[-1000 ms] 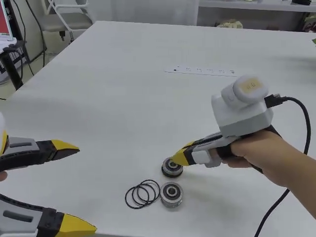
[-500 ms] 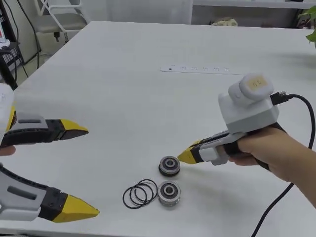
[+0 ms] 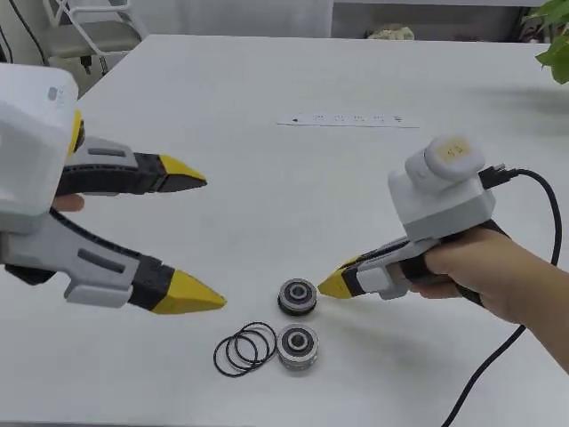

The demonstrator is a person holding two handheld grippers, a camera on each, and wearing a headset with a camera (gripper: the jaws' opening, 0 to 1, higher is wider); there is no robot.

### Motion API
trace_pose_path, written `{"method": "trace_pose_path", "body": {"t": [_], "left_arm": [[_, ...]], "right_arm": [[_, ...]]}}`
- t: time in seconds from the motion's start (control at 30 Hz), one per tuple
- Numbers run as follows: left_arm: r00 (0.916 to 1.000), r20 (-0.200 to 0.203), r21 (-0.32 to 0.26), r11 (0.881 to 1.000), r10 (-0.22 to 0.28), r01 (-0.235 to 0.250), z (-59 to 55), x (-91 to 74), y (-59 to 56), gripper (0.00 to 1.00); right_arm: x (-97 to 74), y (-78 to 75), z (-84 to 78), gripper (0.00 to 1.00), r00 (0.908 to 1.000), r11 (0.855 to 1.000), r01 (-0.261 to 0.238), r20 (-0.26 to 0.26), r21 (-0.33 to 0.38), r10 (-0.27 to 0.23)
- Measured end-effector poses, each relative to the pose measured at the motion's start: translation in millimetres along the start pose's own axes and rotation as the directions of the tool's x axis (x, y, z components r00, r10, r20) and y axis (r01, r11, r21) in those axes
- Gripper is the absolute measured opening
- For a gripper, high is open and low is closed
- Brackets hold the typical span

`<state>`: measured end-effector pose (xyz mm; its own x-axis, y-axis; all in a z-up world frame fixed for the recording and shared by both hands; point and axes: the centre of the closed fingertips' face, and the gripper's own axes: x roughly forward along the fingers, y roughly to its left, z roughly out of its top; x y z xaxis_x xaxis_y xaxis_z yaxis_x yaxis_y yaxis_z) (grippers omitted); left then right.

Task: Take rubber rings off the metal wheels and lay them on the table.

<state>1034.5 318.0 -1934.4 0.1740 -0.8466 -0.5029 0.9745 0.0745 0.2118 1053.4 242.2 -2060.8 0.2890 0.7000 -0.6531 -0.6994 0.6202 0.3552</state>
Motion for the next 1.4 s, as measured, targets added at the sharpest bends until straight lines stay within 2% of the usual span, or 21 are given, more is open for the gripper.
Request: {"method": "trace_pose_path", "body": {"t": [0.07,0.13,0.23,0.37,0.47,0.5,0.57,0.67,0.73,0.8,0.87,0.97,1.1,1.23,1.4], "left_arm": [[0.9997,0.022,0.004,1.0,-0.013,0.013,6.4,8.8,3.1,0.63],[0.9995,0.028,0.006,1.0,-0.017,0.017,9.0,15.2,5.4,0.63],[0.9987,0.05,0.015,1.0,-0.005,0.005,10.7,30.5,13.4,0.61],[0.9982,0.059,0.008,1.0,-0.009,0.009,6.8,50.0,14.2,0.55],[0.9936,0.11,-0.042,0.999,-0.022,0.027,10.6,64.1,12.3,0.52],[0.9932,0.115,-0.052,0.998,-0.019,0.025,9.9,67.3,13.3,0.5],[0.994,0.109,-0.061,0.998,-0.004,0.011,4.9,75.6,17.2,0.46],[0.9971,0.066,-0.055,0.998,0.038,-0.035,-8.2,85.7,25.4,0.44],[0.9974,0.048,-0.049,0.997,0.054,-0.052,-15.8,92.4,26.8,0.43],[0.9983,0.023,-0.037,0.998,0.053,-0.052,-26.4,98.0,25.3,0.39],[0.9991,0.004,-0.053,0.998,0.042,-0.041,-35.8,101.4,21.3,0.34],[0.9995,-0.018,-0.067,0.997,0.027,-0.028,-51.0,106.1,12.4,0.32],[0.9998,-0.018,-0.108,0.994,0.001,-0.003,-58.9,110.0,3.7,0.32],[0.9997,-0.025,-0.107,0.994,-0.002,-0.001,-63.2,115.7,0.5,0.3],[0.9996,-0.017,-0.144,0.989,-0.022,0.02,-68.2,120.0,-3.8,0.28]], "right_arm": [[-0.2,0.2,-0.5,0.08,1.0,1.0,0.001,0.001,0.001,-0.001],[-0.2,0.3,-1.3,0.08,1.0,1.0,0.001,0.0,0.005,-0.001],[0.1,0.9,-2.1,0.08,1.0,1.0,-0.001,0.0,0.005,0.001],[0.7,1.3,-2.8,0.08,1.0,1.0,-0.006,-0.001,-0.001,0.006],[0.8,1.5,-3.0,0.08,1.0,1.0,-0.006,-0.001,-0.006,0.006],[0.9,1.6,-3.1,0.08,1.0,1.0,-0.006,0.0,-0.006,0.006],[1.2,1.4,-4.0,0.08,1.0,1.0,-0.007,-0.003,-0.005,0.007],[2.1,0.4,-6.3,0.08,0.9999,1.0,-0.007,-0.01,-0.006,0.007],[2.4,-0.5,-6.9,0.08,0.9999,1.0,-0.006,-0.013,-0.007,0.006],[2.6,-1.0,-6.9,0.08,0.9999,1.0,-0.006,-0.013,-0.008,0.005],[3.1,-1.8,-6.9,0.08,0.9999,1.0,-0.007,-0.014,-0.009,0.006],[3.6,-1.5,-7.6,0.08,0.9998,1.0,-0.011,-0.016,-0.008,0.011],[5.8,-2.8,-8.6,0.08,0.9997,1.0,-0.014,-0.022,-0.008,0.014],[8.6,-2.5,-11.7,0.08,0.9991,1.0,-0.021,-0.038,-0.016,0.021],[10.5,0.2,-12.7,0.12,0.9984,0.999,-0.037,-0.044,-0.039,0.036]]}}
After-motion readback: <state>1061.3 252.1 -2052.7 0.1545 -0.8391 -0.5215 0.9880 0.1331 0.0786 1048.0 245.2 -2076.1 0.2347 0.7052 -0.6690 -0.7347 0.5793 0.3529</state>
